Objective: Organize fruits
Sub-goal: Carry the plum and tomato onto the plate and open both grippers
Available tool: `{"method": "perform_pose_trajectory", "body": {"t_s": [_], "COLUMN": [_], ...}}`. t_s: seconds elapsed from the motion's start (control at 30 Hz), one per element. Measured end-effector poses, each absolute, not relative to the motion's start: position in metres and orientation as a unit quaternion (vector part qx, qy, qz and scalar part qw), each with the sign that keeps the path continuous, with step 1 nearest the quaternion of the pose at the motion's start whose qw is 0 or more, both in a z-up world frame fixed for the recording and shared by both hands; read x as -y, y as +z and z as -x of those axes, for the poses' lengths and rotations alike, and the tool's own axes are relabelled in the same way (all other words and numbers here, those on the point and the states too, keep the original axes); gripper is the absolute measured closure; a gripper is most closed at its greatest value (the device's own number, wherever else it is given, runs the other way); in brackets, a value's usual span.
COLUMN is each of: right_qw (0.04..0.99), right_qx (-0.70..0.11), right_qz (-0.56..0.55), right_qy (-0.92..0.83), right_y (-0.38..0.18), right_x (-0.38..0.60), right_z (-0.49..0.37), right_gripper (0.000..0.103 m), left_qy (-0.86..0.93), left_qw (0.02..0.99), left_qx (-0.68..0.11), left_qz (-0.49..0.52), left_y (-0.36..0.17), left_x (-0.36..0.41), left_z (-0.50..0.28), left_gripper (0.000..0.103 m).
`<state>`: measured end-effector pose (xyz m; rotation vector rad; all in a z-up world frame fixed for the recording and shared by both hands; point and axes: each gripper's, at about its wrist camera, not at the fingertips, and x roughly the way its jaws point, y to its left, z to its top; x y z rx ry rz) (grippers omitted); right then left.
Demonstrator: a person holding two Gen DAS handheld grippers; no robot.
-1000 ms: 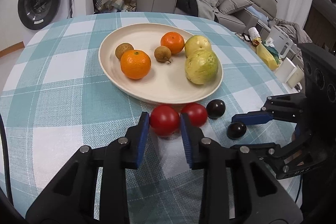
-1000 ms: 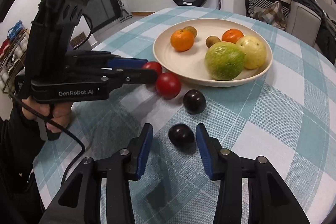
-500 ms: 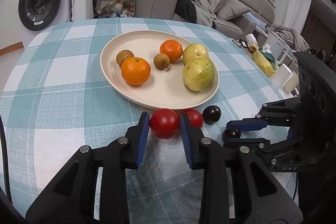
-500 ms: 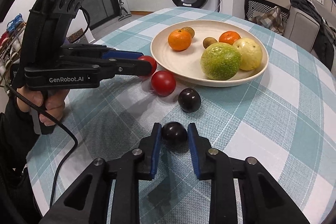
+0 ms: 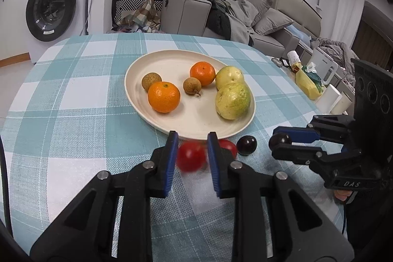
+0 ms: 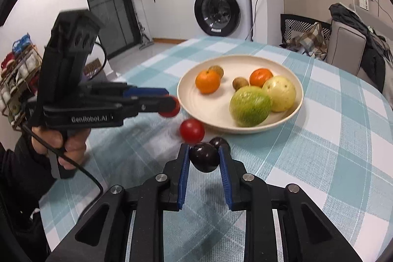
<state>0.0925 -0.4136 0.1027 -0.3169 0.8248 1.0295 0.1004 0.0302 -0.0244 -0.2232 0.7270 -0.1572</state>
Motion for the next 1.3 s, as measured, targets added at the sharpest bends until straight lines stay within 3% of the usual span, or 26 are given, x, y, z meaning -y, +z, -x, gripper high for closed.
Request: {"method": "perform_pose_trajectory", "body": {"t_s": [0.3,0.37,0.43,0.7,1.3], "right_qw": [0.792,0.791,0.790,0.791,0.802], "right_qx": [-0.383,-0.382,-0.383,-0.383,-0.365], "right_qz": [0.136,0.134,0.134,0.138,0.122], "right_qy": [0.456,0.458,0.459,0.456,0.457], "right_y": [0.105,0.106,0.104,0.103,0.109], "right_x": [0.414,0.414,0.414,0.414,0.417], "right_z": [-0.104,-0.105,-0.105,-0.104,-0.105], "right_gripper": [0.078,0.078,0.078,0.078,0.078], "left_qy": [-0.084,-0.085,-0.067,-0.059,-0.079], "left_qw": [0.916,0.916,0.914,0.906,0.929], "left_qx": [-0.381,-0.384,-0.393,-0.412,-0.348], "left_qz": [0.092,0.084,0.078,0.082,0.095], "left_y": [-0.032,-0.033,-0.038,-0.048,-0.022], "left_x": [-0.023,-0.020,-0.020,-0.023,-0.027], "left_z": [-0.103,-0.103,-0.106,-0.111,-0.096], "left_gripper": [0.082,0.072,0.071,0.076,0.077]}}
